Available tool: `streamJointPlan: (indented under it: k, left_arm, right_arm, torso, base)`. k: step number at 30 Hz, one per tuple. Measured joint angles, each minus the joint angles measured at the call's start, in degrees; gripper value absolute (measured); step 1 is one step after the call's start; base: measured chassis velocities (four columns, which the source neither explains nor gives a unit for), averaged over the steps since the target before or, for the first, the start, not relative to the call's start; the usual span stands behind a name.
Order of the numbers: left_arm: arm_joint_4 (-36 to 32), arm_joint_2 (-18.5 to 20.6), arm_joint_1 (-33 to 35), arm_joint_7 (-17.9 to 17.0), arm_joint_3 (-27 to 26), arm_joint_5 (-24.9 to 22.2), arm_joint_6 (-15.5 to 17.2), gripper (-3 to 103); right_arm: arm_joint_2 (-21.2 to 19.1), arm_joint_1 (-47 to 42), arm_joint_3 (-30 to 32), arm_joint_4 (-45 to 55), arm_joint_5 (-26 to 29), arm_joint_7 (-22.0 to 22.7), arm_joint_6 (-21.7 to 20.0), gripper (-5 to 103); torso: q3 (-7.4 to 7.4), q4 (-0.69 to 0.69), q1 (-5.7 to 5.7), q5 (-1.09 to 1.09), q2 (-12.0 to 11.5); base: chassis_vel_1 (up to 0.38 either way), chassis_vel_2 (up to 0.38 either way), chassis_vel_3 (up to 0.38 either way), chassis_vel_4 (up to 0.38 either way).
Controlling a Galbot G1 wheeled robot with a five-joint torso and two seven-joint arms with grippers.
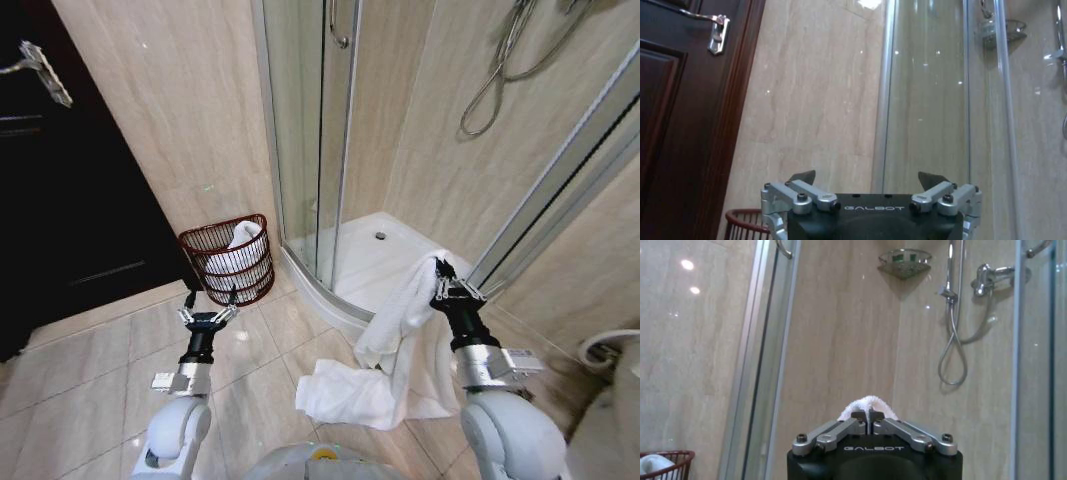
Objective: Discard the used towel into the hamper.
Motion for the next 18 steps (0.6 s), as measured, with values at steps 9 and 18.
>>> streamJointPlan:
  k: [9, 18]
  left_arm:
    - [1.14, -0.75, -0.73, -0.56, 0.72, 1.91, -1.37, 100]
    - [0.73, -1.34, -0.41, -0.85, 0.77, 2.67, -2.53, 100]
  right_arm:
    - [0.08, 0.49, -0.05, -0.05, 0.1, 0.07, 0.56, 2]
    - [0.13, 0.73, -0.2, -0.35, -0.27, 0.28, 0.91, 2]
  torso:
    - [0.0, 0.01, 0.0, 0.0, 0.0]
    - [0.0, -0.01, 0.0, 0.02, 0.0]
  base:
    - [0.062, 0.068, 0.068, 0.066]
    - [0.026, 0.02, 0.021, 0.021]
